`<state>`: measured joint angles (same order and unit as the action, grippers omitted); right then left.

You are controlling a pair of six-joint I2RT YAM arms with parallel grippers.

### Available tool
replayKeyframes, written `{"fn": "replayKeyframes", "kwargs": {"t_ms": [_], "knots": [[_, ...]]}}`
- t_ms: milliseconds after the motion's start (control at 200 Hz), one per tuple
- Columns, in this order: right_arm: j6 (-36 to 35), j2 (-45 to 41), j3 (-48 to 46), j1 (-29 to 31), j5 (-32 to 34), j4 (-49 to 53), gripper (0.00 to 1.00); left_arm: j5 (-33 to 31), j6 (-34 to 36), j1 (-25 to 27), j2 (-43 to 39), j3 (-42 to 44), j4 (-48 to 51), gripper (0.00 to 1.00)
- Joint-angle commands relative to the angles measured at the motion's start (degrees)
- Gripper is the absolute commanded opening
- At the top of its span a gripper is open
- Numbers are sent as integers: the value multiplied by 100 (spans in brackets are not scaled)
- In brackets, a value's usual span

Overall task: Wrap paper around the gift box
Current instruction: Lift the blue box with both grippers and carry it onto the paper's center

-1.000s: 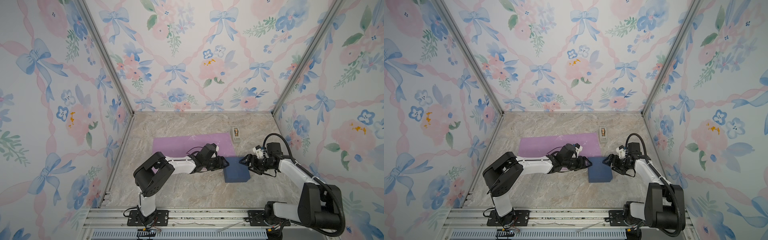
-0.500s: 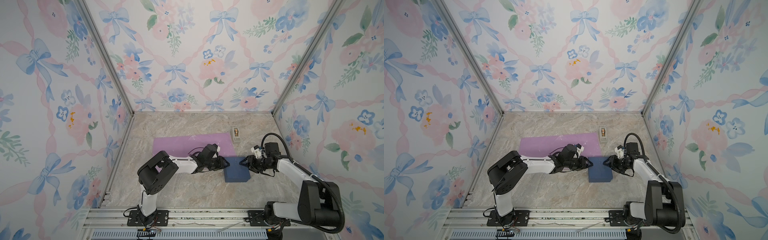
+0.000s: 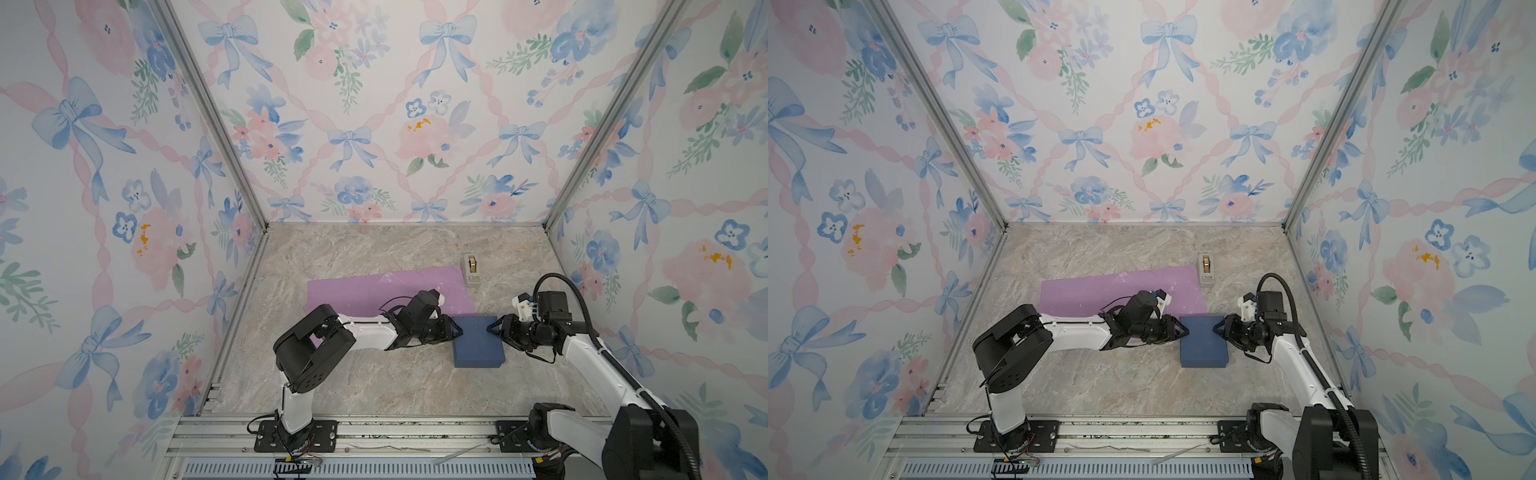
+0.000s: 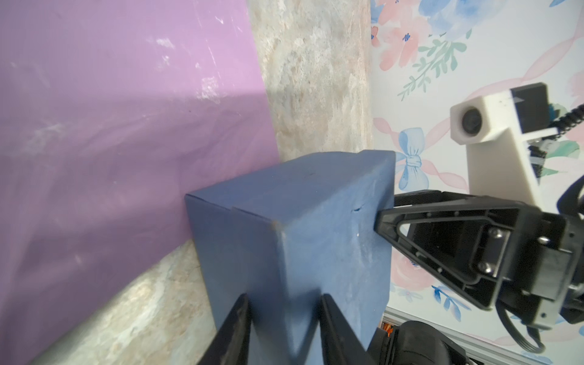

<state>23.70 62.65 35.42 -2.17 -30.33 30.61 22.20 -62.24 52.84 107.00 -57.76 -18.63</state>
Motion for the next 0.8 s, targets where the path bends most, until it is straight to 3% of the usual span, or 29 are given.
{"fn": "replayKeyframes", "kwargs": {"t_ms": [0, 455, 795], "knots": [[297, -247, -14, 150, -342, 213, 45, 269, -61, 141, -242, -123, 26, 37], [923, -635, 262, 672, -134, 329, 44, 347, -175, 106, -693, -99, 22, 36], [1546, -510, 722, 1506, 422, 167, 44, 294, -219, -224, -1398, 397, 22, 35]]}}
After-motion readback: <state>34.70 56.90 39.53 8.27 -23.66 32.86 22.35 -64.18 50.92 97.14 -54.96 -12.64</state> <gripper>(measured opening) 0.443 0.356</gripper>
